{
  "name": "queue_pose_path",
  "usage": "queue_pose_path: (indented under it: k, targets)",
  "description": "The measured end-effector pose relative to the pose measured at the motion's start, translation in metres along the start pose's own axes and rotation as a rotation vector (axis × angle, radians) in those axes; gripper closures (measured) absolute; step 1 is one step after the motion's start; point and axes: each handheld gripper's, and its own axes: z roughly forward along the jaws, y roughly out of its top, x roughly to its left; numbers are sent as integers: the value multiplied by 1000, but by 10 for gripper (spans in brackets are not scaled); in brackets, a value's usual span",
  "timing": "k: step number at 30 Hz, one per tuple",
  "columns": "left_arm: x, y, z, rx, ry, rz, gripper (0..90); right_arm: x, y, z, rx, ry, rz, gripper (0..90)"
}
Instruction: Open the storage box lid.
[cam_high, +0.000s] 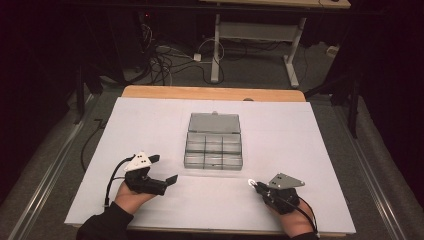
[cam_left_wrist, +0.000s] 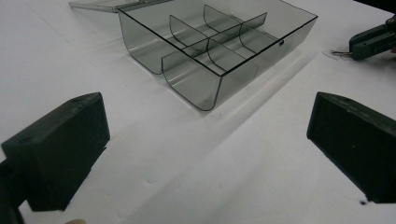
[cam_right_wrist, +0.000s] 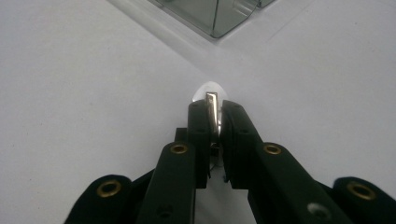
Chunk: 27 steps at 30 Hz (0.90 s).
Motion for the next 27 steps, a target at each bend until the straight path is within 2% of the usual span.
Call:
queue_pose_path:
  k: [3, 14, 17, 19, 27]
  targets:
    - [0, 0, 2, 4, -2, 2, 0, 0, 0, 0, 2, 0, 12, 843]
    - [-3, 2, 0, -6, 23, 26, 0, 3, 2, 0, -6, 28, -7, 844]
    - [-3, 2, -1, -31, 11, 8, 0, 4, 3, -2, -21, 35, -12, 843]
    - [-4, 3, -1, -41, 18, 11, 0, 3, 4, -3, -28, 41, -16, 844]
    - [-4, 1, 0, -36, 30, 17, 0, 4, 7, -5, -36, 74, -10, 844]
